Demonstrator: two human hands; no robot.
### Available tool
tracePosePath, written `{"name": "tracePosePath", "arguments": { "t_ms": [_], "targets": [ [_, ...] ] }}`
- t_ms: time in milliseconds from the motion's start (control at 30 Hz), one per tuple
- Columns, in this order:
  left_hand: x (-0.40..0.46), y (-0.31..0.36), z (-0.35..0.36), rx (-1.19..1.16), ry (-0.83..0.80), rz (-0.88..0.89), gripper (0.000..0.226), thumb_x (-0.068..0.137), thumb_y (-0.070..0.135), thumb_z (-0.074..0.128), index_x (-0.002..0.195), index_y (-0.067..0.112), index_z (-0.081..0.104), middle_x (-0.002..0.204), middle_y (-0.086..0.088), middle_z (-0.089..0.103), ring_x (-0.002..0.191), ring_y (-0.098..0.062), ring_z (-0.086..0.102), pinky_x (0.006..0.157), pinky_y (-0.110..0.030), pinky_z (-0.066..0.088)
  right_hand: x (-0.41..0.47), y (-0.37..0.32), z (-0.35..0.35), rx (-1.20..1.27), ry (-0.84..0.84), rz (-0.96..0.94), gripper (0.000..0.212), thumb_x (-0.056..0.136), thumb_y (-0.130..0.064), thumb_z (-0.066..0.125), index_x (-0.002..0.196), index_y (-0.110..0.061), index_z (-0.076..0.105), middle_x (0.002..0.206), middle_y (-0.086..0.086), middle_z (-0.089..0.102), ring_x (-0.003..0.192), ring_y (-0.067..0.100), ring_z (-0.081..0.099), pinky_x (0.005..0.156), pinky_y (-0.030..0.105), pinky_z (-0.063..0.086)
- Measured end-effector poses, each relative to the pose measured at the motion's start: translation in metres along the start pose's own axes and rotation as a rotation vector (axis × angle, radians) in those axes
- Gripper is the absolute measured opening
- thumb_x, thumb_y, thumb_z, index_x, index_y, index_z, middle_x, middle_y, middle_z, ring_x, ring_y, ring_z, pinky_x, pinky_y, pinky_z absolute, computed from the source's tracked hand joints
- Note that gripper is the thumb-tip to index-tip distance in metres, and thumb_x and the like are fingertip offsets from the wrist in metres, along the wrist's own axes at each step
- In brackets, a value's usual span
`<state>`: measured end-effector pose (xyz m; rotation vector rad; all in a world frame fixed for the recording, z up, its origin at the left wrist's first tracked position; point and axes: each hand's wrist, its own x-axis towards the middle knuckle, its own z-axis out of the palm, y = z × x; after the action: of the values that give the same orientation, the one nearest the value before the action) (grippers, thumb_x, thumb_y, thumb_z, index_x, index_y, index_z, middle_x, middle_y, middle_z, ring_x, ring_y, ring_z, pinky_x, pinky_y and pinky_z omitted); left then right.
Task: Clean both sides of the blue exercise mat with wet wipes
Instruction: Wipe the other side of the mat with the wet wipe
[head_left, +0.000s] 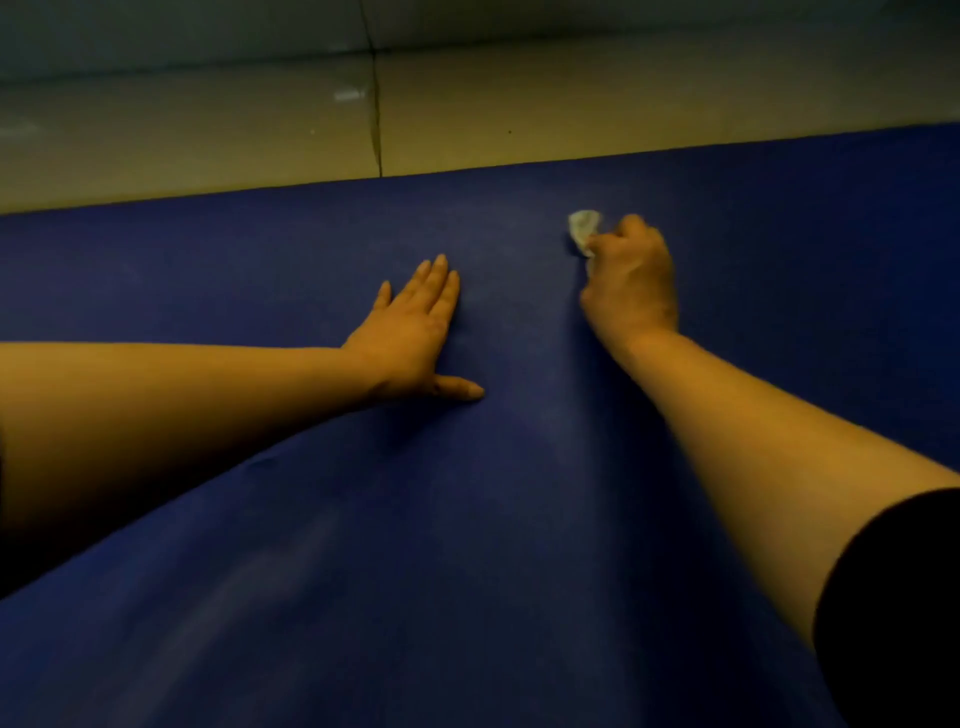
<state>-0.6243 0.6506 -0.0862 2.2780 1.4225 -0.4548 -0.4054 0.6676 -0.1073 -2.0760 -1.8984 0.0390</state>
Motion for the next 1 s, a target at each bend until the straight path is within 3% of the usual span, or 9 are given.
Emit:
{"name": "tracePosePath", "arguments": {
  "t_ms": [67,267,333,467,633,733,833,933,1000],
  "targets": [
    [-0.002,0.007,0.000,0.004,-0.012,-0.039,0.123,0.075,0.063,0.065,0.151,0.008,-0.015,0.158,-0.009,-0.023,0.147,-0.024,-0.017,0.118,-0.048,-0.003,-0.013,-0.009,-0.003,-0.023,-0.008,0.076,0.036,0.088,-0.001,0.045,0.122,-0.003,0.057,0.110,0.022,0.052,0.096,0.040,0.049,0.070,0.040,0.036],
    [-0.011,0.018,0.000,-0.055,-0.002,-0.062,0.110,0.086,0.051,0.063,0.152,0.009,-0.015,0.159,-0.009,-0.021,0.148,-0.023,-0.014,0.119,-0.044,0.002,-0.050,-0.083,-0.003,0.079,-0.281,-0.297,0.053,0.092,-0.015,0.050,0.143,-0.014,0.034,0.125,0.011,0.044,0.110,0.029,0.042,0.086,0.034,0.040],
    [-0.011,0.017,0.002,-0.024,-0.009,-0.062,0.111,0.085,0.055,0.060,0.151,0.008,-0.014,0.159,-0.010,-0.021,0.148,-0.024,-0.014,0.119,-0.044,0.002,-0.040,-0.054,-0.014,0.007,-0.244,-0.230,0.049,0.093,-0.010,0.045,0.141,-0.017,0.039,0.121,0.013,0.045,0.107,0.032,0.043,0.080,0.037,0.040],
    [-0.006,0.015,0.005,-0.017,-0.031,-0.065,0.111,0.084,0.057,0.059,0.151,0.008,-0.015,0.158,-0.010,-0.023,0.147,-0.024,-0.016,0.119,-0.047,0.000,-0.033,-0.019,-0.012,-0.002,-0.091,0.073,0.036,0.091,-0.001,0.044,0.126,-0.003,0.053,0.115,0.018,0.050,0.103,0.036,0.046,0.076,0.040,0.042],
    [-0.008,0.012,0.006,-0.022,-0.008,-0.052,0.105,0.089,0.046,0.061,0.151,0.007,-0.014,0.158,-0.011,-0.024,0.147,-0.024,-0.017,0.118,-0.045,-0.001,-0.080,-0.084,0.003,0.217,-0.043,-0.214,0.043,0.060,0.006,0.074,0.102,0.003,0.066,0.080,0.018,0.060,0.068,0.036,0.056,0.055,0.034,0.048],
    [-0.009,0.012,0.007,-0.040,-0.001,-0.049,0.106,0.088,0.048,0.061,0.151,0.008,-0.014,0.158,-0.010,-0.023,0.147,-0.024,-0.016,0.118,-0.045,-0.001,-0.086,-0.068,0.000,0.229,-0.045,-0.364,0.041,0.055,0.005,0.076,0.095,0.001,0.068,0.075,0.015,0.058,0.063,0.034,0.055,0.046,0.032,0.049],
    [-0.008,0.013,0.008,-0.039,0.001,-0.056,0.110,0.085,0.055,0.060,0.151,0.009,-0.015,0.158,-0.009,-0.024,0.147,-0.023,-0.017,0.118,-0.045,-0.002,-0.069,-0.020,-0.005,0.094,0.051,-0.225,0.048,0.061,0.008,0.068,0.108,-0.002,0.066,0.077,0.017,0.057,0.066,0.037,0.054,0.050,0.033,0.045],
    [-0.009,0.011,0.009,-0.040,0.005,-0.062,0.109,0.085,0.055,0.059,0.151,0.010,-0.015,0.158,-0.008,-0.024,0.147,-0.023,-0.018,0.118,-0.045,-0.004,-0.069,-0.012,-0.005,0.110,0.127,0.014,0.037,0.065,0.011,0.062,0.101,0.005,0.066,0.079,0.020,0.057,0.067,0.040,0.054,0.053,0.037,0.046],
    [-0.008,0.012,0.010,-0.039,0.012,-0.057,0.109,0.086,0.055,0.059,0.151,0.010,-0.015,0.158,-0.009,-0.024,0.147,-0.023,-0.018,0.118,-0.045,-0.004,-0.084,-0.035,0.000,0.132,0.159,-0.029,0.037,0.062,0.011,0.061,0.099,0.006,0.066,0.075,0.018,0.058,0.063,0.037,0.054,0.051,0.034,0.046]
  ]
}}
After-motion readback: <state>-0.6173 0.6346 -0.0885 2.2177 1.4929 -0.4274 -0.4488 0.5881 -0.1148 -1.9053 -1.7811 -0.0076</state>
